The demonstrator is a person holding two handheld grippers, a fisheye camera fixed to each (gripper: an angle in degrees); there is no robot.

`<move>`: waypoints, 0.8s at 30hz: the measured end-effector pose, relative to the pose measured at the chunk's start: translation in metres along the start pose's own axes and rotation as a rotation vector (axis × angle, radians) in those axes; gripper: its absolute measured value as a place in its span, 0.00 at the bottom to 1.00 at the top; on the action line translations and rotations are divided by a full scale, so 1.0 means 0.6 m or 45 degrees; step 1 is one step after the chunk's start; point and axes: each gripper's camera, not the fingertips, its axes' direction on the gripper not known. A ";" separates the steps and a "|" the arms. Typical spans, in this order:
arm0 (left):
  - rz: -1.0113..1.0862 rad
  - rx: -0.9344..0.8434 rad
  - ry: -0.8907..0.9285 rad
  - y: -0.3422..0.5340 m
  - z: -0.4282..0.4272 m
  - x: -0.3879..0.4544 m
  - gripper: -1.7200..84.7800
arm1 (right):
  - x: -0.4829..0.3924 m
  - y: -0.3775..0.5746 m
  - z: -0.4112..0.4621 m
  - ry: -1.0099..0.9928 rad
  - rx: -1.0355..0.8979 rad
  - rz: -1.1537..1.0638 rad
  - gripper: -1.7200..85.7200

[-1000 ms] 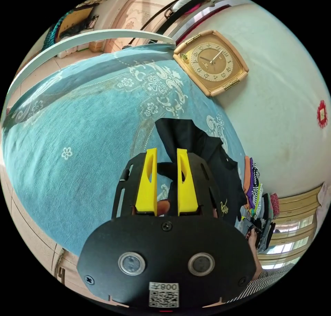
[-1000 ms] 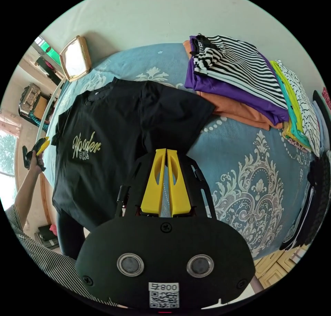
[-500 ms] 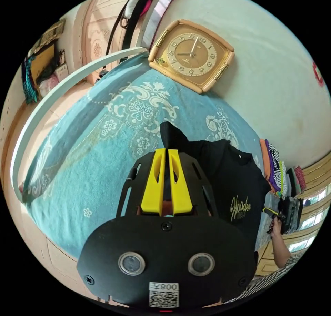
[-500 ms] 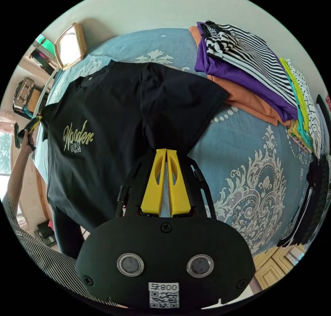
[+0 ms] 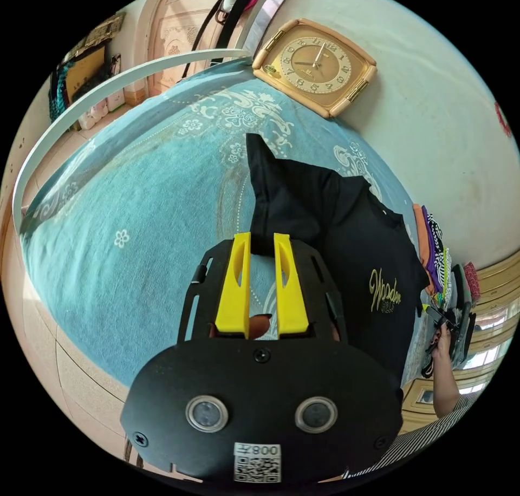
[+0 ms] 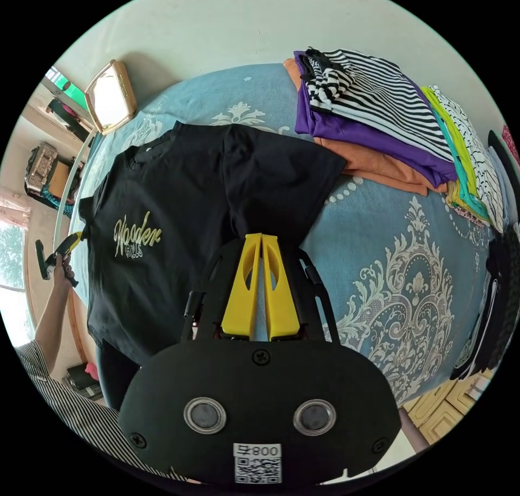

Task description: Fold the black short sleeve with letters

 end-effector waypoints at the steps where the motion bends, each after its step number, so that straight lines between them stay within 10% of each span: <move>1: -0.011 0.013 -0.010 0.007 -0.005 -0.011 0.08 | 0.002 0.000 0.004 0.001 -0.005 -0.002 0.02; 24: -0.238 -0.232 0.421 0.331 -0.144 -0.203 0.14 | 0.186 0.241 0.030 -0.439 -0.239 0.145 0.08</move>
